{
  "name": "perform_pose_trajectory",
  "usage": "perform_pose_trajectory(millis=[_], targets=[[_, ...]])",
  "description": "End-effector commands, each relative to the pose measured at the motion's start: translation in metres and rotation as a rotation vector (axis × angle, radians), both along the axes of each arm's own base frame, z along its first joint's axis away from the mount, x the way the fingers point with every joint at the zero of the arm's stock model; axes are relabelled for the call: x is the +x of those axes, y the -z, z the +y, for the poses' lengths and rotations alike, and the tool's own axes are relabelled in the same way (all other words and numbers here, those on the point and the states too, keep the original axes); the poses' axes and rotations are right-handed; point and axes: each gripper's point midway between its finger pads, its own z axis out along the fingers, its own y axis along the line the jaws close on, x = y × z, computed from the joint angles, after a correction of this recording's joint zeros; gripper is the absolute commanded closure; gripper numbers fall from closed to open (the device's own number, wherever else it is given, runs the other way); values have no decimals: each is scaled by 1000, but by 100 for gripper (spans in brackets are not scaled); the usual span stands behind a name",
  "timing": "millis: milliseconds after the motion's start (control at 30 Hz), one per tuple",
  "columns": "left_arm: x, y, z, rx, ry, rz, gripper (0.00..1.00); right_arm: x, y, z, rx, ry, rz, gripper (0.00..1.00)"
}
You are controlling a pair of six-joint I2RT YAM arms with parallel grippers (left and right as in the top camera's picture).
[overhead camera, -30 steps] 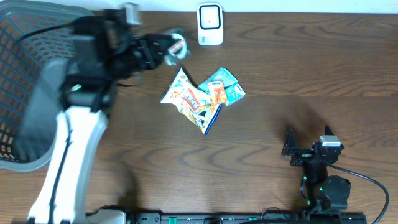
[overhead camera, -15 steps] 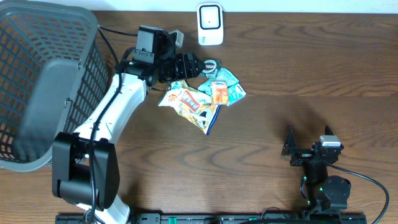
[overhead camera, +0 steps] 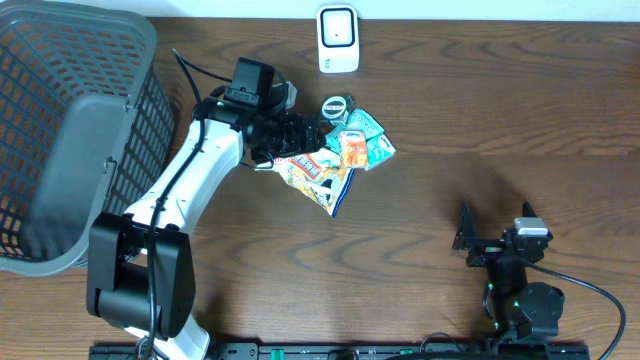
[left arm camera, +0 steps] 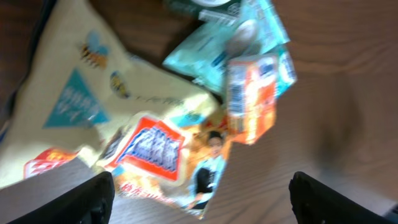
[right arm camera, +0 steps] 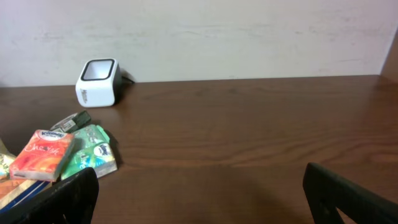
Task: Scan the item barcode
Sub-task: 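Carry the tin over the pile and release it near the scanner, then withdraw the left gripper and park it beside the basket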
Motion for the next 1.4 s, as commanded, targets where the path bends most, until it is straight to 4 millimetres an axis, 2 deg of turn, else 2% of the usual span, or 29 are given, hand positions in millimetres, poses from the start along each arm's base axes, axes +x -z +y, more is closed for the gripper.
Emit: perform_pose_trajectory(millis=[0, 100, 133, 200, 233, 1033, 1367], targets=[[2, 12, 24, 145, -37, -9, 10, 0, 2, -1, 3, 4, 5, 1], [0, 23, 59, 341, -101, -1, 9, 0, 2, -1, 3, 4, 5, 1], [-2, 26, 75, 429, -126, 3, 6, 0, 2, -1, 3, 4, 5, 1], [-6, 28, 98, 552, -156, 7, 4, 0, 2, -1, 3, 4, 5, 1], [-5, 27, 107, 604, -170, 0, 0, 0, 2, -1, 3, 4, 5, 1], [-1, 26, 112, 626, -185, -17, 2, 0, 2, -1, 3, 4, 5, 1], [-5, 27, 166, 678, -299, 51, 2, 0, 2, -1, 3, 4, 5, 1]])
